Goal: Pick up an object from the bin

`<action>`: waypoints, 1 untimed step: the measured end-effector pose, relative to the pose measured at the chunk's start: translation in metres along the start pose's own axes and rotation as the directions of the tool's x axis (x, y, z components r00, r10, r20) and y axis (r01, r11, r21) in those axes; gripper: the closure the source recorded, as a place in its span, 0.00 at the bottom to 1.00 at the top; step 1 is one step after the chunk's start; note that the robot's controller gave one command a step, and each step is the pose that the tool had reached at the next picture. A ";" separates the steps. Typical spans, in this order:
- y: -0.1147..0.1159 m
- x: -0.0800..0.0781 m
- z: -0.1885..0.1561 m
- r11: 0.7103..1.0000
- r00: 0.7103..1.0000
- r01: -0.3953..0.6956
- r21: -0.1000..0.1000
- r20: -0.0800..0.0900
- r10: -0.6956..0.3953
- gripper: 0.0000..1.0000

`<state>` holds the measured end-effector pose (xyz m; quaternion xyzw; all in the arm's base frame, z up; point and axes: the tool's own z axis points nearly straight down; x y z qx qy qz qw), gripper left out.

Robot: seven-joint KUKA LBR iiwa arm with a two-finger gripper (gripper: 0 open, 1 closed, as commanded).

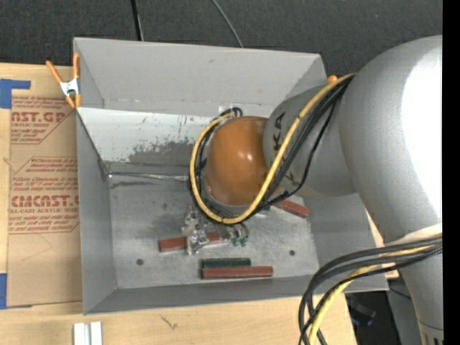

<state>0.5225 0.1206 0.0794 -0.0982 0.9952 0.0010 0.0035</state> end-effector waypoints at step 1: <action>-0.013 -0.007 -0.163 1.000 1.000 0.005 0.001 0.000 -0.005 1.00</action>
Offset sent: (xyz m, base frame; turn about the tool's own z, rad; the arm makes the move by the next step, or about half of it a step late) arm 0.0000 0.0000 0.0000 0.0000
